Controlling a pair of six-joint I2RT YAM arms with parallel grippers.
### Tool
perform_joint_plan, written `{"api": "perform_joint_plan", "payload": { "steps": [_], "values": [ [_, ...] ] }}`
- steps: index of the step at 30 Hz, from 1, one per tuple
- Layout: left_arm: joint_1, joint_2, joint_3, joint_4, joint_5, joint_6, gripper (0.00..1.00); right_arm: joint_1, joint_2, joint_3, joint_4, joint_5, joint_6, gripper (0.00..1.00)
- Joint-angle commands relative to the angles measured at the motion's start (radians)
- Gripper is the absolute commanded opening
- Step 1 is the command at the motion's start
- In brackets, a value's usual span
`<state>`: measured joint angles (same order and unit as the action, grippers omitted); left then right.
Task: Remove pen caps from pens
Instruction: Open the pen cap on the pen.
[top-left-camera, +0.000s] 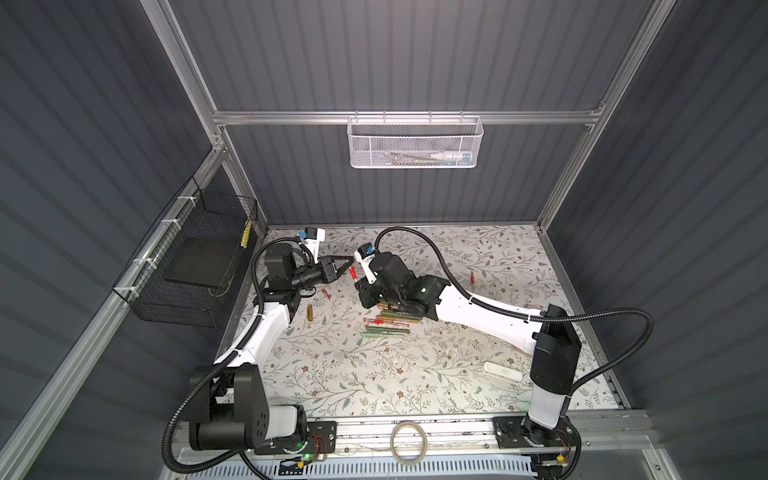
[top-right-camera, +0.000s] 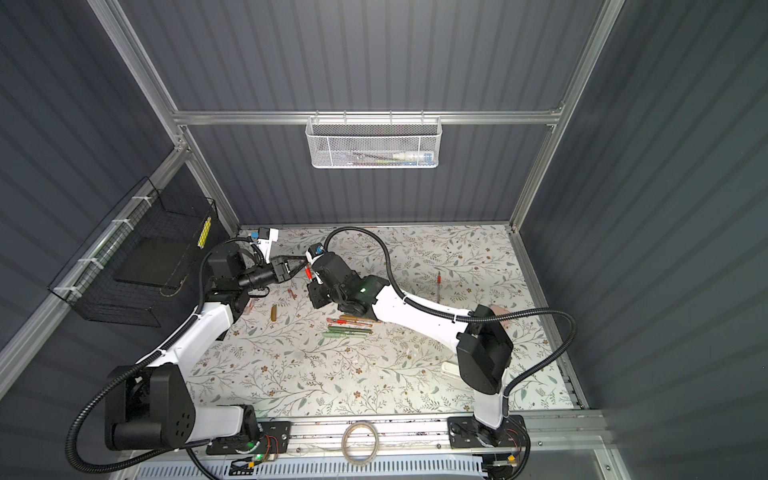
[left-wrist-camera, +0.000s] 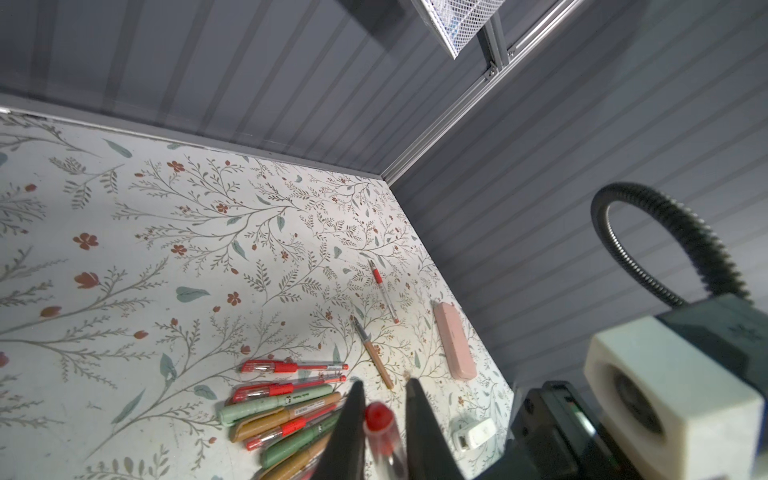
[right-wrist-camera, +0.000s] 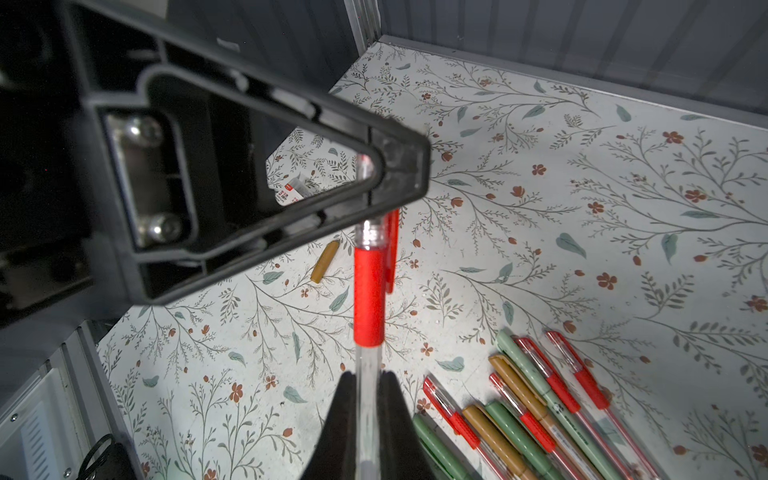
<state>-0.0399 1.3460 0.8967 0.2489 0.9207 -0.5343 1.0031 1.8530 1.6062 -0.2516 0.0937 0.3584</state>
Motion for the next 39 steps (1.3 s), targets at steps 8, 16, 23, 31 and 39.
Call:
{"api": "perform_joint_plan", "payload": {
  "steps": [8, 16, 23, 31, 39],
  "values": [
    [-0.005, -0.008, 0.011, -0.013, -0.018, 0.022, 0.00, 0.003, -0.006, 0.003, 0.010, -0.022, -0.001, 0.31],
    [-0.003, -0.010, 0.005, 0.014, -0.007, 0.000, 0.00, -0.052, 0.017, -0.031, 0.066, -0.131, 0.057, 0.32],
    [-0.003, -0.010, -0.007, 0.023, -0.009, -0.002, 0.00, -0.063, 0.050, 0.009, 0.049, -0.184, 0.052, 0.16],
    [-0.002, 0.001, -0.015, 0.054, -0.012, -0.033, 0.00, -0.064, 0.091, 0.035, 0.044, -0.205, 0.040, 0.25],
    [0.006, 0.000, -0.021, 0.054, -0.022, -0.026, 0.00, -0.078, 0.066, -0.021, 0.079, -0.215, 0.044, 0.00]
  ]
}}
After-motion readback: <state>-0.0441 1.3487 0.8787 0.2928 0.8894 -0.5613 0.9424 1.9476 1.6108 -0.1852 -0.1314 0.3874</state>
